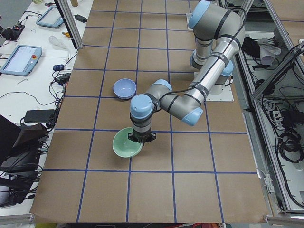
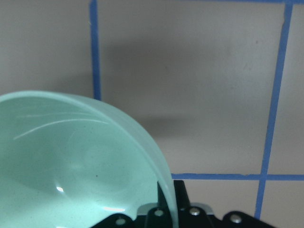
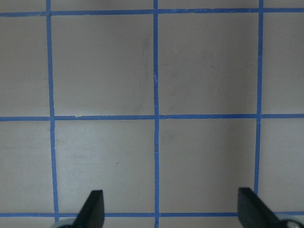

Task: Stack green bowl on blue bowl
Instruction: 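Carry the green bowl with the left gripper over the pale blue bowl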

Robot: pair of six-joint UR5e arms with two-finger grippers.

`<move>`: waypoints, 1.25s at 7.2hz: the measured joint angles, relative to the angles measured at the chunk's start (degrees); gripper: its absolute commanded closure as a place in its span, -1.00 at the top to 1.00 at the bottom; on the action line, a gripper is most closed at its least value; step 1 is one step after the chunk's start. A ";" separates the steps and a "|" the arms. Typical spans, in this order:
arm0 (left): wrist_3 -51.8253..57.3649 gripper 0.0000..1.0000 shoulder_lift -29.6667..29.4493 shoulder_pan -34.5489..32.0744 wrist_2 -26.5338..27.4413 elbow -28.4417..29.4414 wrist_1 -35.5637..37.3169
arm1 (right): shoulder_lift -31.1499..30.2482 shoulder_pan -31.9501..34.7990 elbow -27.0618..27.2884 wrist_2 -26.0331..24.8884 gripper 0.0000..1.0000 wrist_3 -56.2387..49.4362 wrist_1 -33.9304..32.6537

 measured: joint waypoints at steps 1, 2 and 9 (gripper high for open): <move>-3.21 -1.00 2.48 -4.19 -0.41 -0.21 -2.07 | 0.01 0.00 0.00 0.01 1.00 0.04 0.00; -7.62 -1.00 4.55 -8.77 -0.45 -0.54 -4.02 | 0.02 0.00 0.00 0.02 1.00 0.06 0.00; -34.71 -1.00 11.35 -29.98 -0.41 -20.09 7.43 | 0.01 0.00 0.00 0.02 1.00 0.06 0.00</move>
